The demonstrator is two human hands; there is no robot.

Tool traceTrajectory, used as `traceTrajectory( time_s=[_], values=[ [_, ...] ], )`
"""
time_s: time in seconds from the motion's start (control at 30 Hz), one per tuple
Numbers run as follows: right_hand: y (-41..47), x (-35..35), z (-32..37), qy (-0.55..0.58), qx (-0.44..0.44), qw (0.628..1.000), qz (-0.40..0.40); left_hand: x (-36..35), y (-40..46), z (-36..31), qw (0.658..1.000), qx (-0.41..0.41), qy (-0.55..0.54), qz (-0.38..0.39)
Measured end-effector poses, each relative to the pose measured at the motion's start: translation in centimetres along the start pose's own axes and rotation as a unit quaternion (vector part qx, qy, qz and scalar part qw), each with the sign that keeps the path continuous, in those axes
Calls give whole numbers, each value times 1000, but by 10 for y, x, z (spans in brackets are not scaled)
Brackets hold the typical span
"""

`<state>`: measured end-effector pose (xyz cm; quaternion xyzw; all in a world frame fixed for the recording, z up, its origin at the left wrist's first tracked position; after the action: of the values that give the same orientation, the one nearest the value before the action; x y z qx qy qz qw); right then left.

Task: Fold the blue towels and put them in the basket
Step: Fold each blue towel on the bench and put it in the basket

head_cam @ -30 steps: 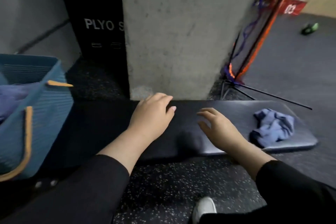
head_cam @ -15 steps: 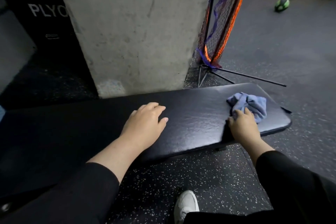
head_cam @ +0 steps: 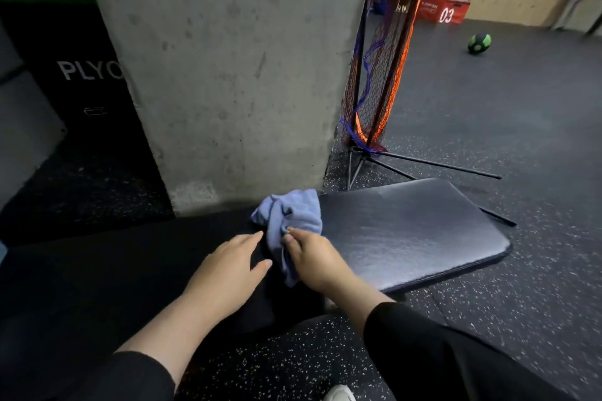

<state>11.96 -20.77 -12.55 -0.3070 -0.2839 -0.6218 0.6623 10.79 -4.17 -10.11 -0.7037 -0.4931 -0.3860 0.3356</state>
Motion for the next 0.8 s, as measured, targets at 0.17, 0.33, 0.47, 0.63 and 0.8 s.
traceTrajectory(
  time_s=[0.17, 0.33, 0.47, 0.63, 0.8],
  values=[
    [3, -34, 41, 27, 22, 998, 57, 5, -11, 38, 999, 31, -29, 22],
    [-1, -64, 74, 47, 41, 991, 118, 10, -25, 71, 997, 50, -35, 52],
    [-2, -78, 94, 55, 32, 993, 101, 23, -37, 88, 993, 62, -92, 46],
    [-5, -92, 110, 135, -6, 986, 93, 32, -49, 100, 988, 59, -124, 77],
    [-8, -99, 118, 206, -21, 973, 100, 33, -53, 119, 992, 88, -76, 53]
  ],
)
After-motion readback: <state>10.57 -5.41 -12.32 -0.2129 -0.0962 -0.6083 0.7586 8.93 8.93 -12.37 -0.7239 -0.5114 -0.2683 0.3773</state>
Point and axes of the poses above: each hand's wrist, its own y-axis towards the middle knuckle, its own x-axis out of the back of the hand, z = x × y, the point moved 6 cm from there along y, towards the middle knuckle, and after that the axes turned 1 degree about -y, right-handed, at the moved point
